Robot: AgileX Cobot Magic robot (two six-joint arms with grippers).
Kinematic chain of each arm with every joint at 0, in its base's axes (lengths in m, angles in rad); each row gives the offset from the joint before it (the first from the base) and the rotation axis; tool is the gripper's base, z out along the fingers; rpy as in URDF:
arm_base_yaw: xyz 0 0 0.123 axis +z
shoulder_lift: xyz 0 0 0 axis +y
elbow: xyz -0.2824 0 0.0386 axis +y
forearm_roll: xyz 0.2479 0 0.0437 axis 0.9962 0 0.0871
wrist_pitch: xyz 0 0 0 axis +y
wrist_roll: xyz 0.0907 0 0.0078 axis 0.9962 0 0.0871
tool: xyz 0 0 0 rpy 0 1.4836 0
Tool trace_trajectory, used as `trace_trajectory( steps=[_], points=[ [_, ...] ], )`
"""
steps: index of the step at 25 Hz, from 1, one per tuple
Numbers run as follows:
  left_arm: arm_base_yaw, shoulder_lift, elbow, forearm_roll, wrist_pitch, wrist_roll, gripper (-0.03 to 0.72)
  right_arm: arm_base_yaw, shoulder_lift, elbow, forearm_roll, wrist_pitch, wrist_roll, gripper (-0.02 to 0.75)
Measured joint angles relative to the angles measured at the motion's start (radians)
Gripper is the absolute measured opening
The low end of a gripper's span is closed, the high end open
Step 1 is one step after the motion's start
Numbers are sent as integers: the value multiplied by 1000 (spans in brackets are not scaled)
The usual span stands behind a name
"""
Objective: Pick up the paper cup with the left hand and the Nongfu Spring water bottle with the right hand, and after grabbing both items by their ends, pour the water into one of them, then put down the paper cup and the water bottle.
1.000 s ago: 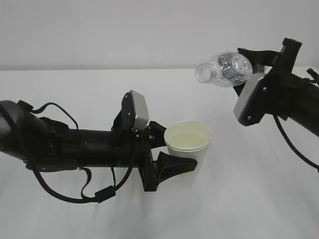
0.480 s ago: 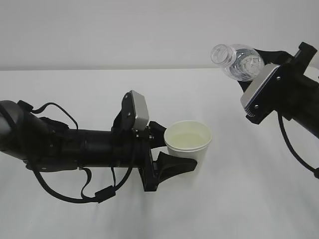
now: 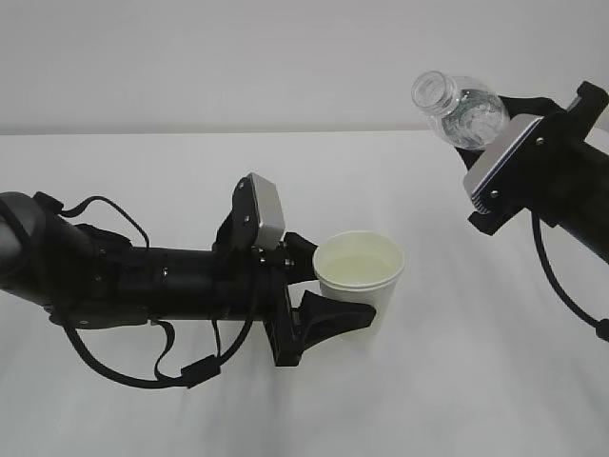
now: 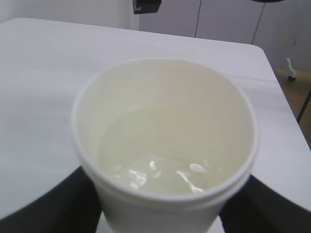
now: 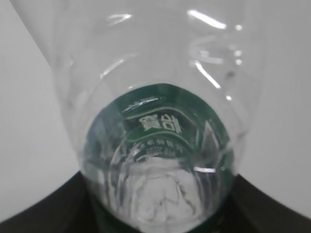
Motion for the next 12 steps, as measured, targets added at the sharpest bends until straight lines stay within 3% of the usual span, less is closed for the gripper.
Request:
trace_trajectory(
  steps=[12],
  points=[
    [0,0,0,0,0,2,486,0,0,0,49,-2,101,409]
  ],
)
